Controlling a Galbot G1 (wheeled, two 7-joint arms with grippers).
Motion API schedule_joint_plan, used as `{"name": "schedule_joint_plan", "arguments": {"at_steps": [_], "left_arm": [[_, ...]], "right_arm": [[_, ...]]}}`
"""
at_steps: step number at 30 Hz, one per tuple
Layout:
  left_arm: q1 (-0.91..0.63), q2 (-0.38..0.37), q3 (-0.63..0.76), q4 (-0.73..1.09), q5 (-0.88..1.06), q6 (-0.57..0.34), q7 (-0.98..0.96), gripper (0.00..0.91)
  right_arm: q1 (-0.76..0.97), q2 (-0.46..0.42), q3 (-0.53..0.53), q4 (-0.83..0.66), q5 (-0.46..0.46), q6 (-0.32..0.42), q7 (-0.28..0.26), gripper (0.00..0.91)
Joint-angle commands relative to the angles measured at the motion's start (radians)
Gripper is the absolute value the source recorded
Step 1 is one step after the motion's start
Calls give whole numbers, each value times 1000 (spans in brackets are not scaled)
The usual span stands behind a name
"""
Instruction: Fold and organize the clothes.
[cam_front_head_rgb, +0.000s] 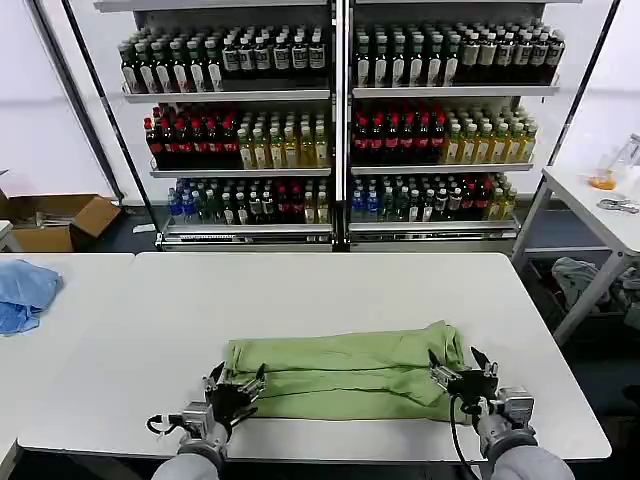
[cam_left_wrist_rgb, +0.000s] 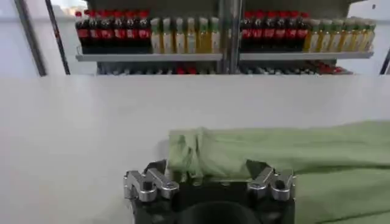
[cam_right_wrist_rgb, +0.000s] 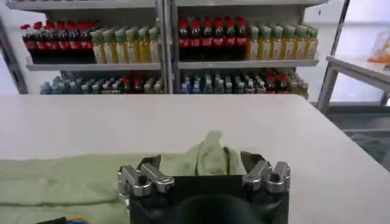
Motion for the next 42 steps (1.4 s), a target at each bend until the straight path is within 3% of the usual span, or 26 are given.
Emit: {"name": "schedule_joint_plan", "arguments": {"at_steps": [1,13,25,29,36,42], "left_arm": [[14,-31,2,27,29,-16,-14,20],[5,26,-109,17,-89,-34,1,30],[21,264,-479,48,-325,-32,27,20],[12,308,-579,55,-389,-24,27,20],[15,267,-564,-116,-588,21,23,20],[25,162,-405,-303,-737,42,12,20]], "right_arm": [[1,-2,0,3,3,2,1,907],[4,-7,2,6,14,12,6,907],[24,-15,0,3,33,22,11,907],[33,-16,-2,3,40,23,13,907],[30,-20,-5,10,42,23,15,907],[16,-31,4,19,45,23,18,907]]}}
